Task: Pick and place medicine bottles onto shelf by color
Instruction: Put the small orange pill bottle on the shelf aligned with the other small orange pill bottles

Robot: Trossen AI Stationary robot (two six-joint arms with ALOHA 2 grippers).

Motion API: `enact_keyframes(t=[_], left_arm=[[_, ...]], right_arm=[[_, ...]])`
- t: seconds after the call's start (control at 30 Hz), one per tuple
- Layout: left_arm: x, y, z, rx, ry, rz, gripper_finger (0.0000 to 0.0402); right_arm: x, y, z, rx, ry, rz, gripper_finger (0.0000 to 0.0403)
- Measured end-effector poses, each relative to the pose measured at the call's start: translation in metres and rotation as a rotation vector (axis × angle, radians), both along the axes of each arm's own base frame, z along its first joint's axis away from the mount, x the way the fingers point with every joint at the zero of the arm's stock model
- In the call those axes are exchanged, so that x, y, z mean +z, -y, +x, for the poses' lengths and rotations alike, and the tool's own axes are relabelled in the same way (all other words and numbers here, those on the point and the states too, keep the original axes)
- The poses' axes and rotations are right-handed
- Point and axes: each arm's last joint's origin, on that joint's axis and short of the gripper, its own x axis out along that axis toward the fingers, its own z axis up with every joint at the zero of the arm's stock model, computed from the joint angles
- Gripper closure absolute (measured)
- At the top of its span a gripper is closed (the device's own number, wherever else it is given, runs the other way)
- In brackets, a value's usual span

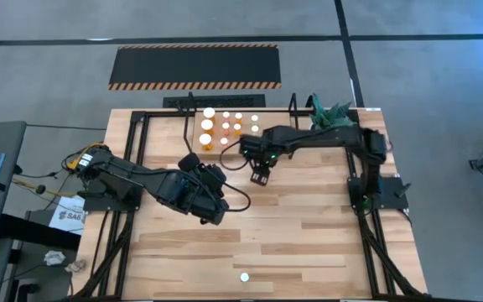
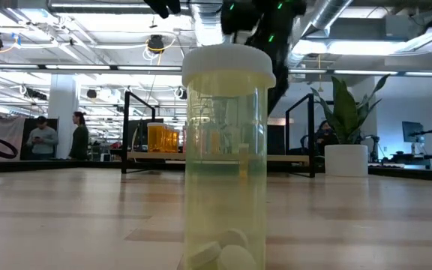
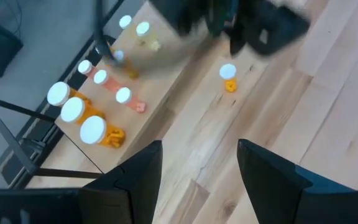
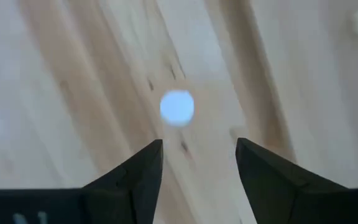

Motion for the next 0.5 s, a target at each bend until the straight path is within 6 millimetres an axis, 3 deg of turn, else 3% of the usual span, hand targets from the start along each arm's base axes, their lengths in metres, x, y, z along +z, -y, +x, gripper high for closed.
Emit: enact_keyframes(t=[0.13,0.3,0.4,0.5], left_arm=[[0.000,0.000,0.000,-0.013,-0.006,-0.010,0.0205],[-0.010,-0.001,0.012,-0.104,-0.013,0.046,0.0205],[-0.026,-0.008,0.025,-0.196,-0.021,0.038,0.0205],[-0.048,-0.019,0.041,-0.285,-0.004,0.011,0.0205]], right_arm=[[0.040,-0.010,-0.026,0.004,0.037,-0.002,0.0177],[0.077,-0.040,-0.069,0.005,0.082,0.007,0.0177],[0.086,-0.062,-0.103,-0.031,0.105,-0.009,0.0177],[0.082,-0.083,-0.144,-0.135,0.092,-0.025,0.0177]])
